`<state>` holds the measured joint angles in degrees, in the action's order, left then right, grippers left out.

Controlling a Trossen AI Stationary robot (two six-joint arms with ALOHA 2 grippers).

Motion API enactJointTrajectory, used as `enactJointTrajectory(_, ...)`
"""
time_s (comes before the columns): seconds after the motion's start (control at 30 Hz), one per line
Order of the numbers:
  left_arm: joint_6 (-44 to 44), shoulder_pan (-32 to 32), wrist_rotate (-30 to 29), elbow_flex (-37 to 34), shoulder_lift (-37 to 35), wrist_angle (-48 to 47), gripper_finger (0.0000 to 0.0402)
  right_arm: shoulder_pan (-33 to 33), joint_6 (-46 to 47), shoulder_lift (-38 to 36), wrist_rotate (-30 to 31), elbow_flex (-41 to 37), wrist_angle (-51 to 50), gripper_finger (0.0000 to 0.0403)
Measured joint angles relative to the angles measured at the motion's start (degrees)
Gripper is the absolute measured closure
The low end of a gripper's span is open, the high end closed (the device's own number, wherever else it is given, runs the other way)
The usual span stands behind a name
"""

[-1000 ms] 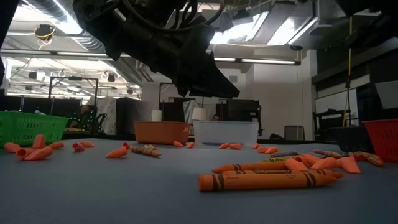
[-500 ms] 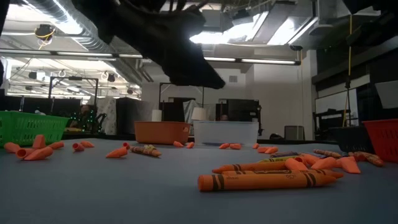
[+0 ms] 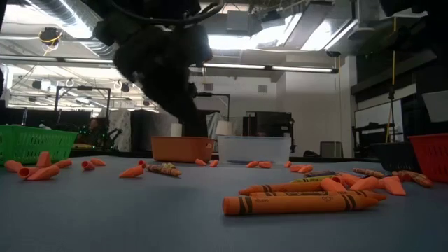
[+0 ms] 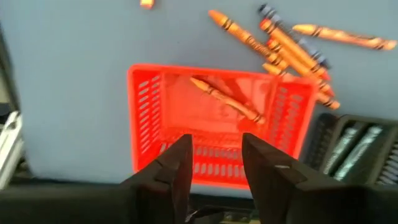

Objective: Sort crayons
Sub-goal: Put the light orange crayon into the red bin

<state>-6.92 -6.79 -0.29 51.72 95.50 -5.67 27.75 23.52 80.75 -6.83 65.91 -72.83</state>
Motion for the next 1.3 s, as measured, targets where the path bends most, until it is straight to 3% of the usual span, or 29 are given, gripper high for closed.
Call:
enactJointTrajectory(0.17,0.05,0.02,0.04,0.00,0.00,-3.81,0.0314,0.00,-1.69,0.00,7.10,0.00,3.54,0.0261)
enactJointTrajectory(0.47,10.36,-0.04,4.55,0.00,0.00,-5.24,0.0314,-0.01,-5.39,0.00,10.86,0.00,6.81,0.0262)
enactJointTrajectory(1.3,16.52,0.00,5.94,0.00,0.04,-8.55,0.0314,-0.02,-6.05,0.02,10.95,0.00,8.24,0.0262)
